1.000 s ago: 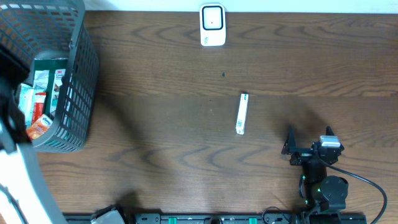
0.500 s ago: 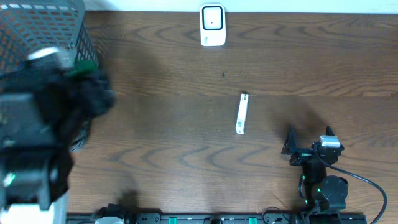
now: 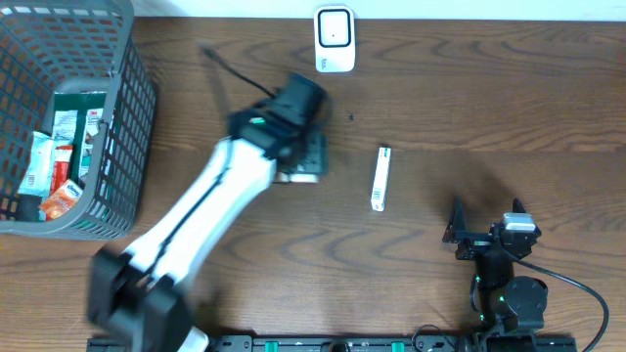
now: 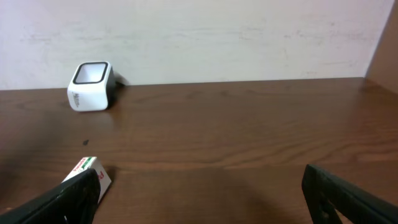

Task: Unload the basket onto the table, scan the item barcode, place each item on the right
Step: 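Carry the green-lidded jar out and place it beside the Panadol box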

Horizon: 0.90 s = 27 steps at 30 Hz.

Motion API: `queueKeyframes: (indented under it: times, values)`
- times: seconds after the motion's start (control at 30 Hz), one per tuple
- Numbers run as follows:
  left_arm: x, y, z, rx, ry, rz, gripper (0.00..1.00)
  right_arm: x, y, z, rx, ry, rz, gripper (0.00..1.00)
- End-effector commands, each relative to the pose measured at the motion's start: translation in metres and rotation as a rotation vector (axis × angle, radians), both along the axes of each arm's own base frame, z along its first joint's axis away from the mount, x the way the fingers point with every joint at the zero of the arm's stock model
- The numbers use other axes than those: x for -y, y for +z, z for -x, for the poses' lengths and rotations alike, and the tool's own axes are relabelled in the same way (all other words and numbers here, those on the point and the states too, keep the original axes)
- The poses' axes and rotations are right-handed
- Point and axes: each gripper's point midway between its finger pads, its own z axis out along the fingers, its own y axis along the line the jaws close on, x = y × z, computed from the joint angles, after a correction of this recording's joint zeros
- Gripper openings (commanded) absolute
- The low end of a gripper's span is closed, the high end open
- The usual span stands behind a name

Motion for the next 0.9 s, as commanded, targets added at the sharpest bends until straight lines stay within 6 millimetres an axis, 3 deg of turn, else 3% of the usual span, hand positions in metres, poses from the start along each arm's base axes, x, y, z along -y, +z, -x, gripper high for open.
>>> queueKeyframes:
  times: [0.0,0.2,0.37,0.67,0.87]
  values:
    - [0.023,-0.029,0.001,-0.067,-0.031,0.028,0.60,-0.002,-0.001,0.000,-0.003,0.008,-0.013,0.99]
    - [0.038,-0.072,-0.007,-0.121,-0.036,0.035,0.60,-0.002,-0.001,0.000,-0.003,0.008,-0.013,0.99]
    - [0.053,-0.090,-0.005,-0.150,-0.058,0.065,0.60,-0.002,-0.001,0.000,-0.003,0.008,-0.013,0.99]
    - [0.064,-0.103,-0.003,-0.132,-0.067,0.032,0.61,-0.002,-0.001,0.000,-0.003,0.008,-0.013,0.99]
    - [0.060,-0.104,-0.006,-0.116,-0.059,0.007,0.71,-0.002,-0.001,0.000,-0.003,0.008,-0.013,0.99]
